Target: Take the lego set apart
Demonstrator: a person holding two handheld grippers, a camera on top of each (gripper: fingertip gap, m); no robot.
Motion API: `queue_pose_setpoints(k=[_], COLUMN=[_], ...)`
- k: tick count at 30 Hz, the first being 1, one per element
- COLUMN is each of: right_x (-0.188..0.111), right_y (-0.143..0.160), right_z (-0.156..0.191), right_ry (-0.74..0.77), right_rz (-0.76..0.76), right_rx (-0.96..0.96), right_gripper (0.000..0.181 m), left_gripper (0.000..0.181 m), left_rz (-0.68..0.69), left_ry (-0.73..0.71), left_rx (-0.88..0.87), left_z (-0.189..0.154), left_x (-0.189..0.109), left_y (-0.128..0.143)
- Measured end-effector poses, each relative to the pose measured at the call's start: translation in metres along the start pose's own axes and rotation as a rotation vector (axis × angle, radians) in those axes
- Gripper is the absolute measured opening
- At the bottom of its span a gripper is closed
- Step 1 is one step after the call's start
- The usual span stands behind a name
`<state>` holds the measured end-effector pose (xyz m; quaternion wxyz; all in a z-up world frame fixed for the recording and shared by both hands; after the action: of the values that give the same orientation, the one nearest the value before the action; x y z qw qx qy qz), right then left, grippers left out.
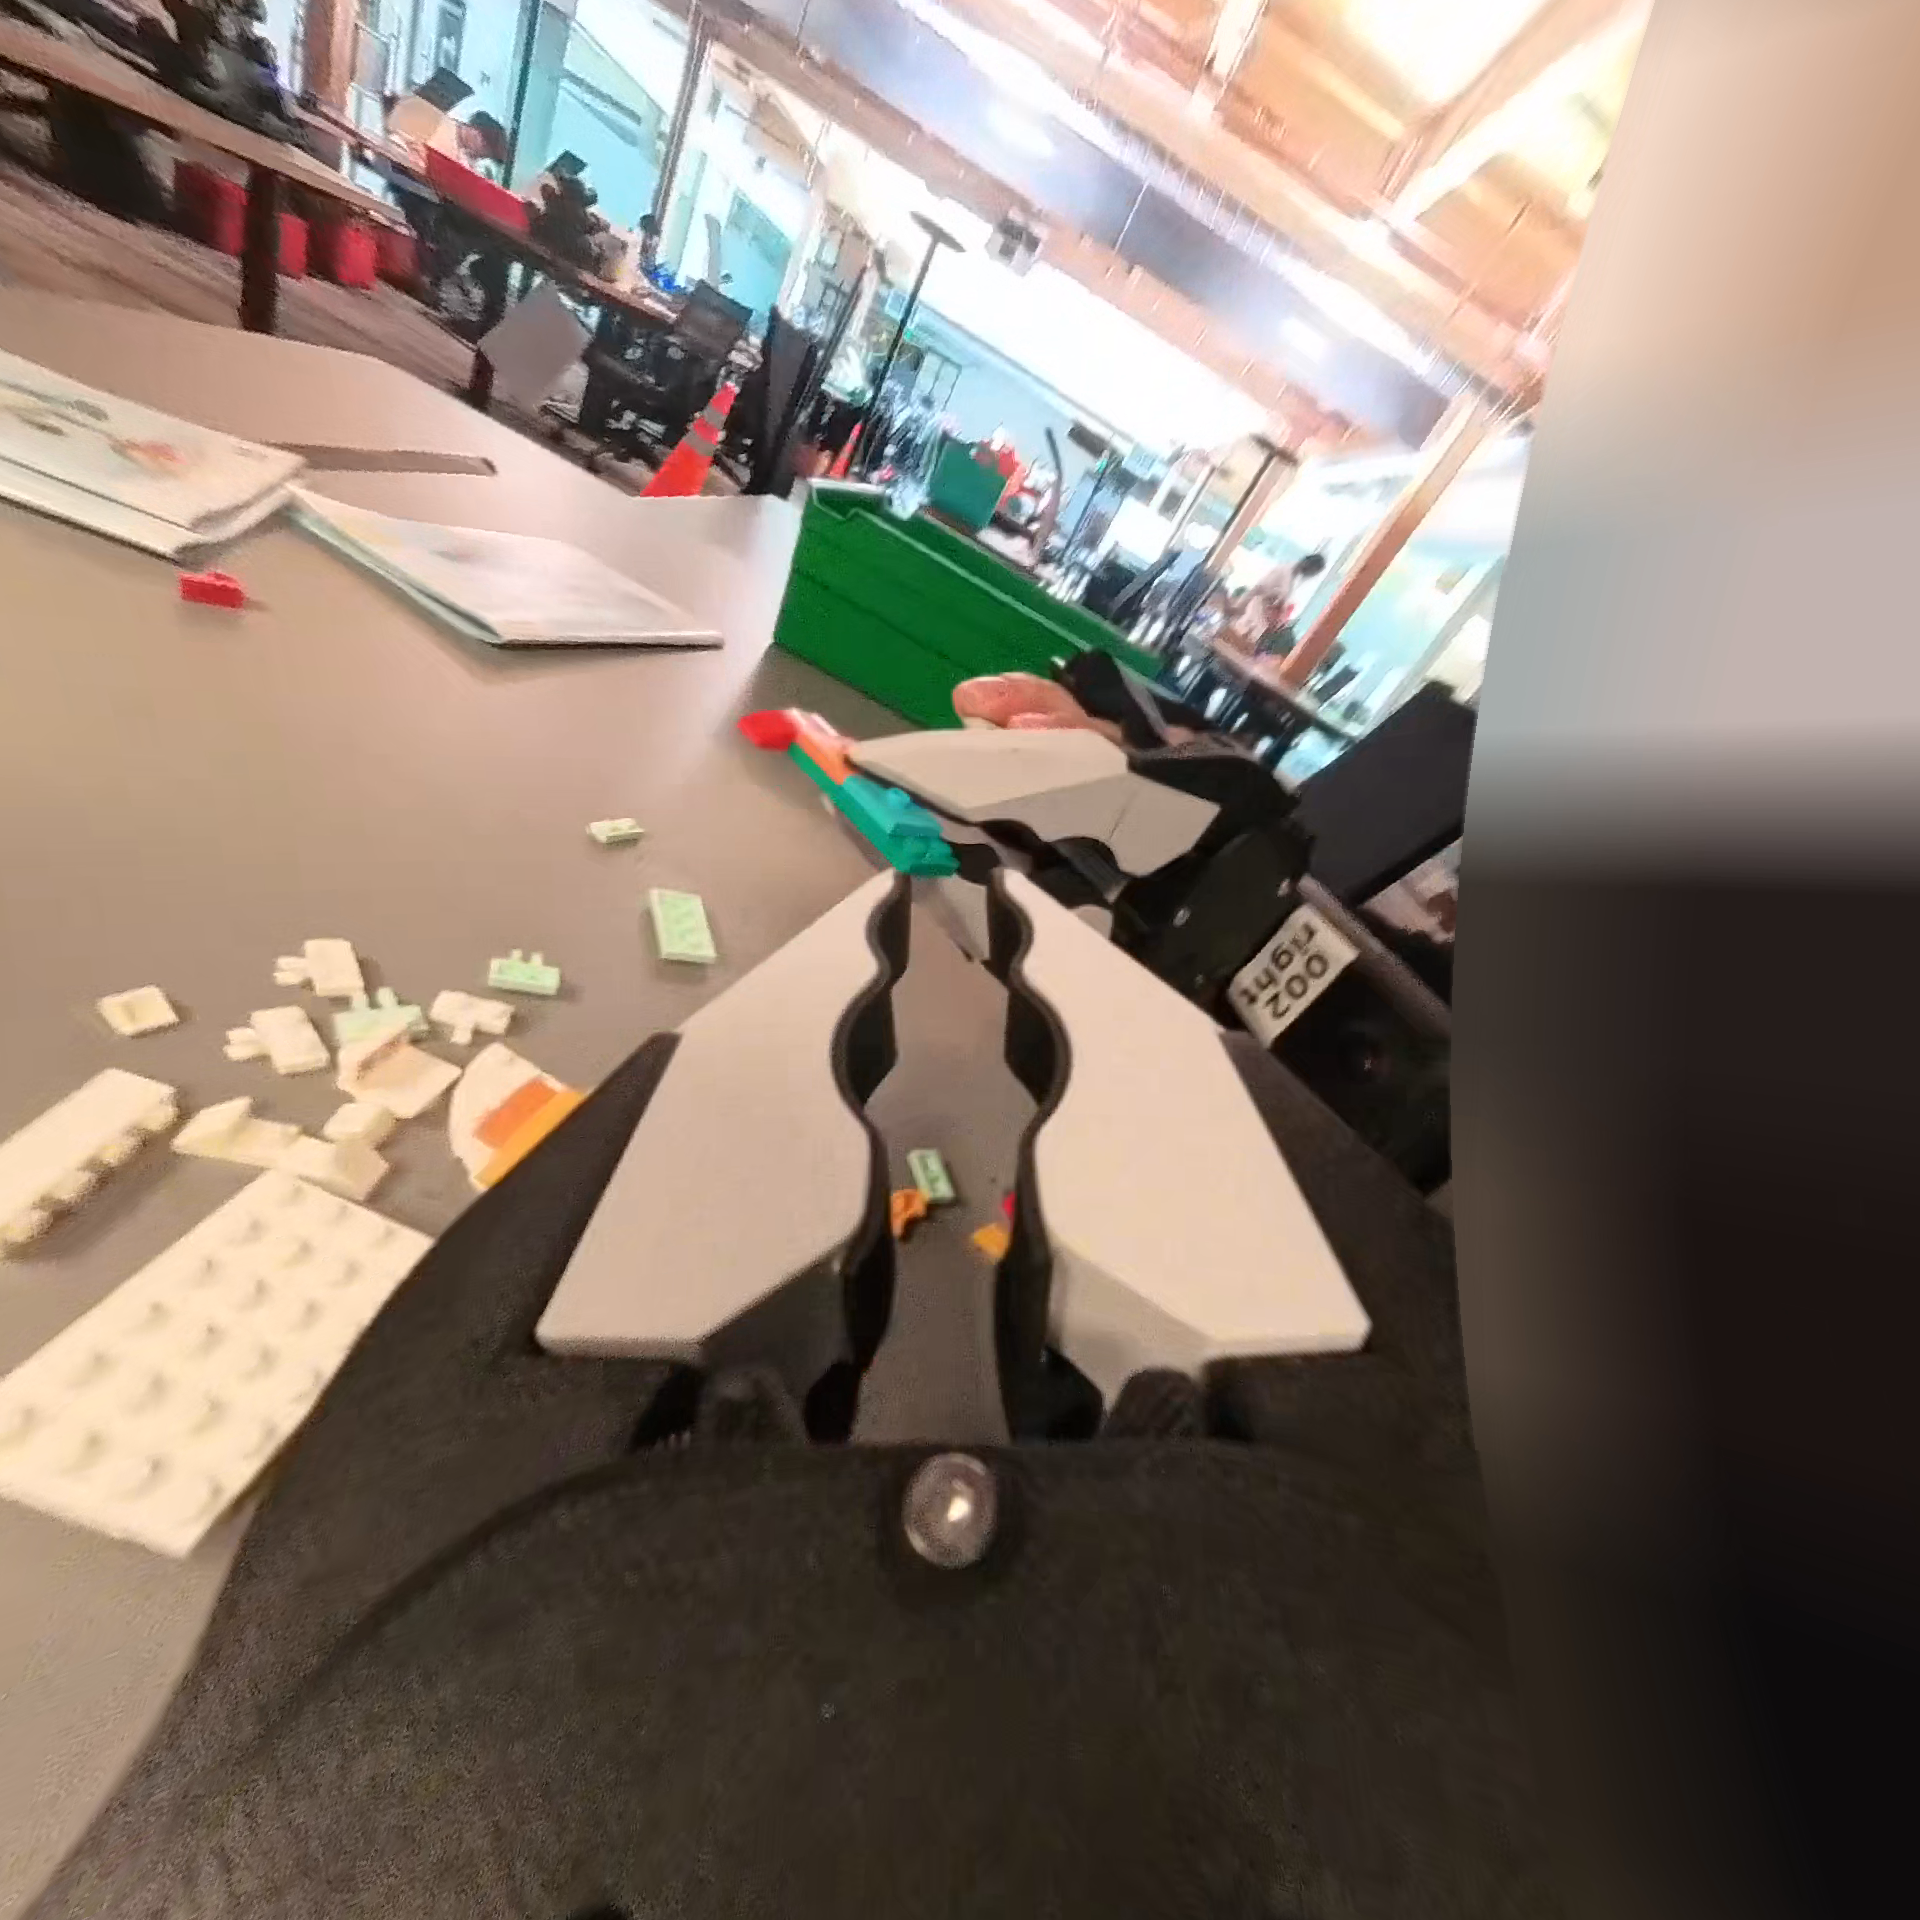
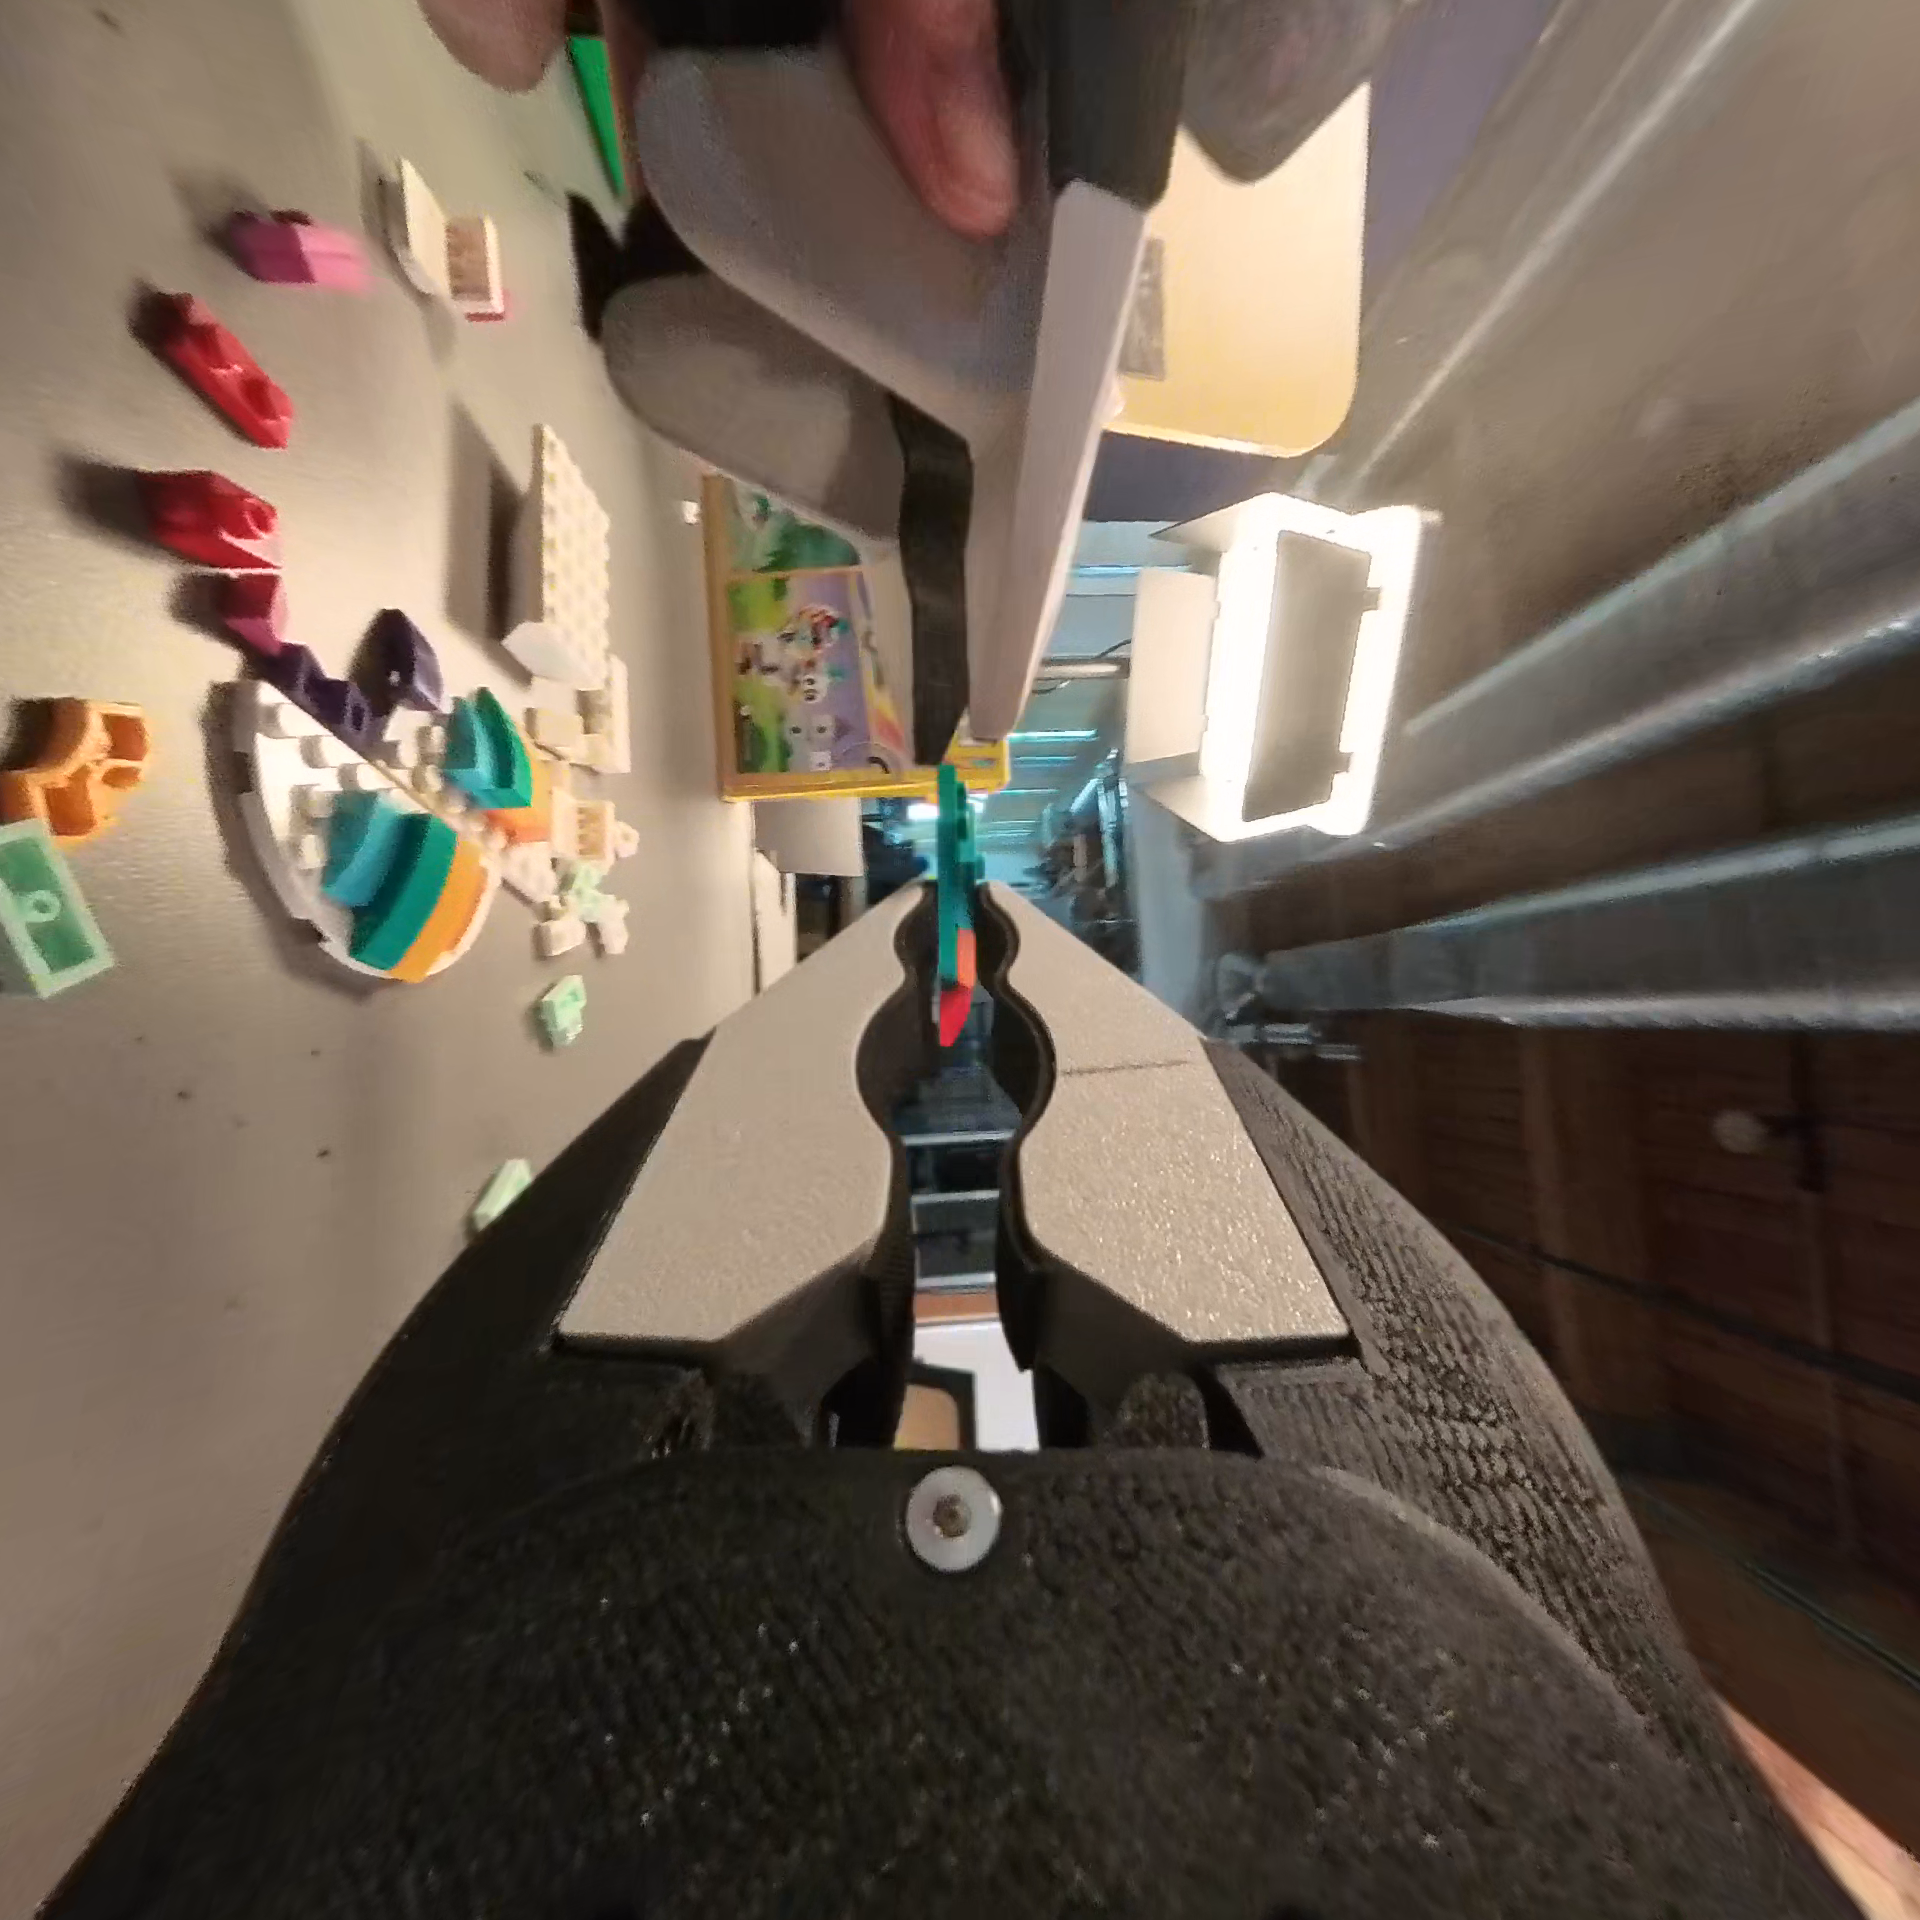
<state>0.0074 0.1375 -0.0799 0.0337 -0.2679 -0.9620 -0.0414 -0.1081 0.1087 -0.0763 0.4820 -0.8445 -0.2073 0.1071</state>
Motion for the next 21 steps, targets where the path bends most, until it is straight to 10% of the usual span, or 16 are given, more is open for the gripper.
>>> queue_pose_setpoints(k=[12, 21], right_x=[0.003, 0.004], right_y=[-0.007, -0.013], right_z=[0.003, 0.026], right_ry=[0.041, -0.205], right_rz=[0.019, -0.046], right_rx=[-0.155, -0.086], right_gripper=[0.008, 0.024], left_gripper=[0.003, 0.002], left_rz=[-0.030, 0.291], left_ry=[0.000, -0.297], left_rx=[-0.190, 0.034], left_z=[0.009, 0.019], left_x=[0.006, 0.002], left_y=[0.007, 0.018])
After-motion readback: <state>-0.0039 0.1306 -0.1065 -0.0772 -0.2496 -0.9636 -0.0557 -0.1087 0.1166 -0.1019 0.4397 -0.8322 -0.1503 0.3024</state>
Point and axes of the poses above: each gripper's, where its closed fingertips meet, x out along the fingers, y out of its underside, z = x × y across the jaws, the point moved 7 cm from there along -x, back along the fingers, and after that the axes turned 3 degrees about -x, right-handed, at the moved point
